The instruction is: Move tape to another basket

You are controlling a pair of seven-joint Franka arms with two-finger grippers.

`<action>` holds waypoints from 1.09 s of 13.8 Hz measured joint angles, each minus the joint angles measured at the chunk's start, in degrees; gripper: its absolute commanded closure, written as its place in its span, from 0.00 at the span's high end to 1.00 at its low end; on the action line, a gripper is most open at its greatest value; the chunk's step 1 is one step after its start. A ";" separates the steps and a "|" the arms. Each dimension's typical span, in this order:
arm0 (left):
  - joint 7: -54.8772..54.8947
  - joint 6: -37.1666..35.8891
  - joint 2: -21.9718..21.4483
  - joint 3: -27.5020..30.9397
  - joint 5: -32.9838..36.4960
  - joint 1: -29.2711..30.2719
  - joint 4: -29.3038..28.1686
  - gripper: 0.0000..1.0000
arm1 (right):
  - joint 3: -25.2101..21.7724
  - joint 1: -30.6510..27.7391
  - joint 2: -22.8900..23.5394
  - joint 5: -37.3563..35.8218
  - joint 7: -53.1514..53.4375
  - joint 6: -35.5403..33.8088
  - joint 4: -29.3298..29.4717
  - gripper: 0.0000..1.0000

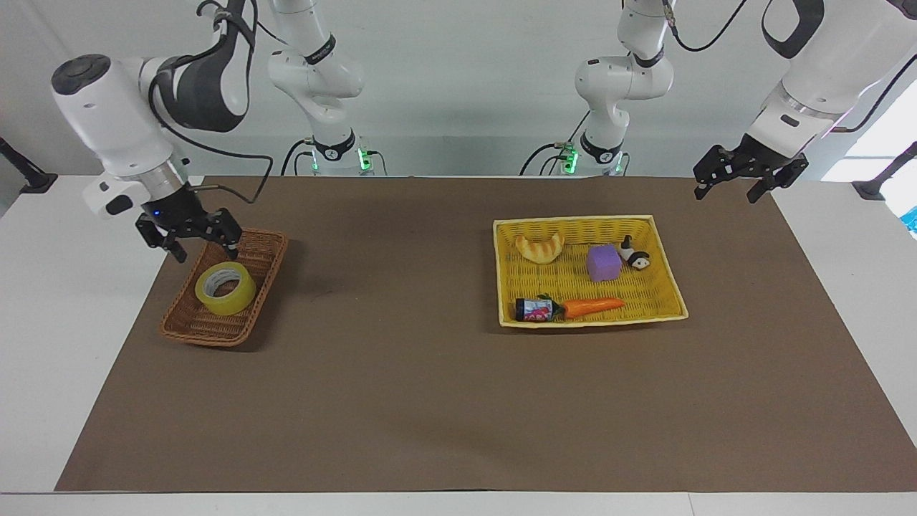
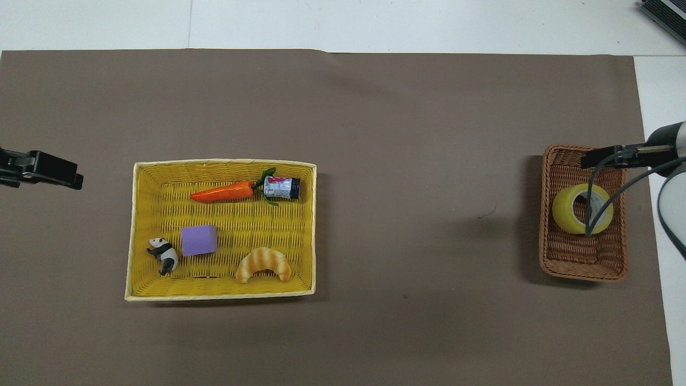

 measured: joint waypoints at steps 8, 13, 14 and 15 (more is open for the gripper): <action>0.00 0.07 0.00 0.17 0.00 0.00 0.07 1.00 | -0.05 6.02 -6.94 -1.81 11.78 -16.64 7.14 1.00; 0.15 0.35 -0.01 0.28 0.15 0.00 0.65 1.00 | -0.80 5.76 -7.41 -1.86 11.78 -24.94 14.51 1.00; 0.40 0.30 -0.01 0.28 0.68 0.00 0.65 1.00 | -0.74 5.84 -7.34 -1.86 11.78 -24.94 14.37 1.00; 0.71 0.17 -0.01 0.28 1.32 0.00 0.65 1.00 | -0.64 5.86 -7.13 -1.86 11.78 -24.94 14.37 1.00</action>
